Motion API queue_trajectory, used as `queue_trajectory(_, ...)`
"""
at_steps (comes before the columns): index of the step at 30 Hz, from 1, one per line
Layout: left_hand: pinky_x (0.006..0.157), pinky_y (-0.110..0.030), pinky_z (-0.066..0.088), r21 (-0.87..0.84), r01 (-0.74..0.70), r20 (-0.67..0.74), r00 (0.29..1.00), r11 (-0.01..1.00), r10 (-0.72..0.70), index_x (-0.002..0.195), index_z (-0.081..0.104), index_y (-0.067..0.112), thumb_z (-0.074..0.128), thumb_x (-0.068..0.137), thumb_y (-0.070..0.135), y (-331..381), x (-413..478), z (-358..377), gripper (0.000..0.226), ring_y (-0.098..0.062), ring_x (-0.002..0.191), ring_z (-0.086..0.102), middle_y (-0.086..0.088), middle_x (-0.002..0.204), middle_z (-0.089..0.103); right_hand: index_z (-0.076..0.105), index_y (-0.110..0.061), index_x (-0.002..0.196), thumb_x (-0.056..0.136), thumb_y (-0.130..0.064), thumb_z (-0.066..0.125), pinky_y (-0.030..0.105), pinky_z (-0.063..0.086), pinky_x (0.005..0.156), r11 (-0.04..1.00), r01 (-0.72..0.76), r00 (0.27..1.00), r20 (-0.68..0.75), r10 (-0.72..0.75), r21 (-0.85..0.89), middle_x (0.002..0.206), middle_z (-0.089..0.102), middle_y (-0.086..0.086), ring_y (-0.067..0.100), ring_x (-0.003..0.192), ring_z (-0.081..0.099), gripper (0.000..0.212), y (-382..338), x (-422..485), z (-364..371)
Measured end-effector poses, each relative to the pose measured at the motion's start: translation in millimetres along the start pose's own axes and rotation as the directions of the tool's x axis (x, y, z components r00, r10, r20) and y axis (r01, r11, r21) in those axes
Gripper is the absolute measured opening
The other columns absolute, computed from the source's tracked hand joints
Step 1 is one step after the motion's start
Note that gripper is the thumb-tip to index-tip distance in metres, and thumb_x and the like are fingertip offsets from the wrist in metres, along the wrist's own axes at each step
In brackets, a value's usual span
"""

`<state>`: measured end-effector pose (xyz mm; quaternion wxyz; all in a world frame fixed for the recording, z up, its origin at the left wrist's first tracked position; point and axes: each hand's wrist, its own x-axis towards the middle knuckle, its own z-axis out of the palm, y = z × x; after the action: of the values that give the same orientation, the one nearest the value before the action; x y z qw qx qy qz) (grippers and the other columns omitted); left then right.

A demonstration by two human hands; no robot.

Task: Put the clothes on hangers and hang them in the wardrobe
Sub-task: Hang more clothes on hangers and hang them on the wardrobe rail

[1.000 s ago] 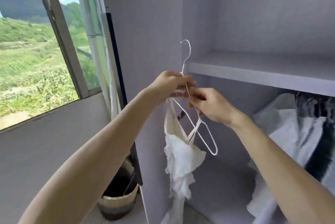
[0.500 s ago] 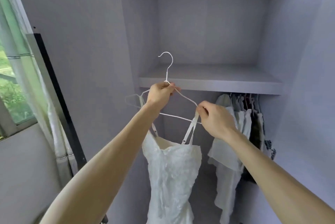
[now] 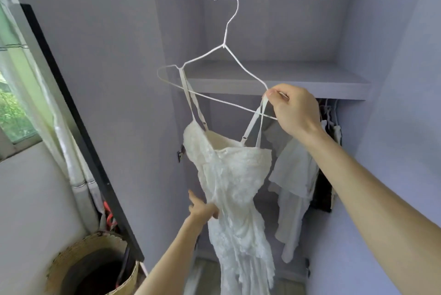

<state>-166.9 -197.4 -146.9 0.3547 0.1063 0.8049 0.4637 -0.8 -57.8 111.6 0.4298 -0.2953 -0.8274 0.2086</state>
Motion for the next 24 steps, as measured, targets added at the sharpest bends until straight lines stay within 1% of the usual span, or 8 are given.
queue_trajectory(4,0.121,-0.060,0.009,0.273,0.015,0.078,0.996,0.962,-0.038,0.150,-0.033,0.029,0.093,0.053,0.055,-14,15,11,0.161,-0.040,0.150,-0.017,-0.010,0.159,-0.033,0.074,-0.023,0.086,0.099,-0.029,0.050,0.026,0.039,0.065,0.987,-0.011,0.999,0.042,0.005,0.159,0.067,0.061,-0.004,0.009,0.065,0.051,0.028,-4,-9,-2)
queue_trajectory(8,0.120,-0.060,0.006,0.358,0.039,-0.119,0.993,0.933,0.004,0.159,-0.004,0.018,0.071,0.054,0.086,-8,12,30,0.145,-0.036,0.152,-0.007,-0.008,0.162,-0.027,0.074,-0.022,0.077,0.093,-0.031,0.053,0.031,0.039,0.069,0.943,-0.046,0.999,0.011,0.045,0.329,0.075,0.062,0.014,0.012,0.067,0.048,0.028,6,-14,-7)
queue_trajectory(11,0.119,-0.059,0.016,0.381,-0.068,-0.193,0.969,0.922,0.152,0.154,0.030,0.020,0.056,0.082,0.073,-7,21,27,0.093,-0.033,0.148,0.019,-0.010,0.163,0.015,0.073,-0.016,0.083,0.089,-0.033,0.053,0.033,0.039,0.072,0.929,-0.084,0.994,-0.034,0.103,0.360,0.097,0.060,0.031,0.032,0.075,0.051,0.028,22,-14,-14)
queue_trajectory(13,0.105,-0.050,0.040,0.374,-0.182,-0.181,0.947,0.909,0.264,0.137,0.052,0.015,0.048,0.095,0.054,-6,26,15,0.057,-0.032,0.118,0.053,-0.009,0.132,0.057,0.071,-0.006,0.086,0.090,-0.033,0.053,0.032,0.037,0.070,0.930,-0.121,0.987,-0.059,0.150,0.347,0.091,0.060,0.031,0.027,0.070,0.047,0.032,37,-13,-17)
queue_trajectory(15,0.080,-0.037,0.046,0.293,-0.233,-0.179,0.939,0.927,0.292,0.128,0.057,0.012,0.048,0.099,0.038,-6,23,2,0.040,-0.027,0.090,0.056,-0.005,0.107,0.062,0.071,-0.003,0.087,0.094,-0.031,0.054,0.031,0.036,0.067,0.931,-0.170,0.976,-0.074,0.203,0.322,0.074,0.055,0.019,0.016,0.068,0.044,0.033,54,-14,-15)
queue_trajectory(18,0.077,-0.038,0.048,0.175,-0.257,-0.089,0.957,0.951,0.275,0.121,0.056,0.017,0.054,0.087,0.035,-14,17,-24,0.039,-0.026,0.091,0.059,-0.003,0.105,0.063,0.071,-0.018,0.079,0.098,-0.027,0.052,0.031,0.036,0.062,0.940,-0.251,0.962,-0.051,0.270,0.231,0.055,0.047,-0.010,0.013,0.060,0.043,0.029,77,-24,-3)
queue_trajectory(21,0.073,-0.038,0.049,0.054,-0.168,-0.035,0.985,0.984,0.170,0.087,0.058,0.005,0.052,0.058,0.034,-33,24,-53,0.042,-0.027,0.078,0.058,-0.013,0.085,0.062,0.065,-0.008,0.087,0.102,-0.030,0.045,0.037,0.039,0.064,0.953,-0.301,0.953,-0.029,0.301,0.020,0.068,0.059,0.000,0.026,0.071,0.053,0.034,101,-47,17)
queue_trajectory(24,0.069,-0.040,0.055,-0.112,-0.077,-0.052,0.996,0.991,0.072,0.102,0.059,-0.005,0.064,0.058,0.034,-44,33,-81,0.059,-0.037,0.085,0.066,-0.021,0.105,0.066,0.065,-0.014,0.092,0.103,-0.029,0.043,0.035,0.034,0.061,0.920,-0.376,0.925,0.017,0.380,-0.113,0.075,0.057,-0.001,0.026,0.075,0.050,0.029,124,-77,40)
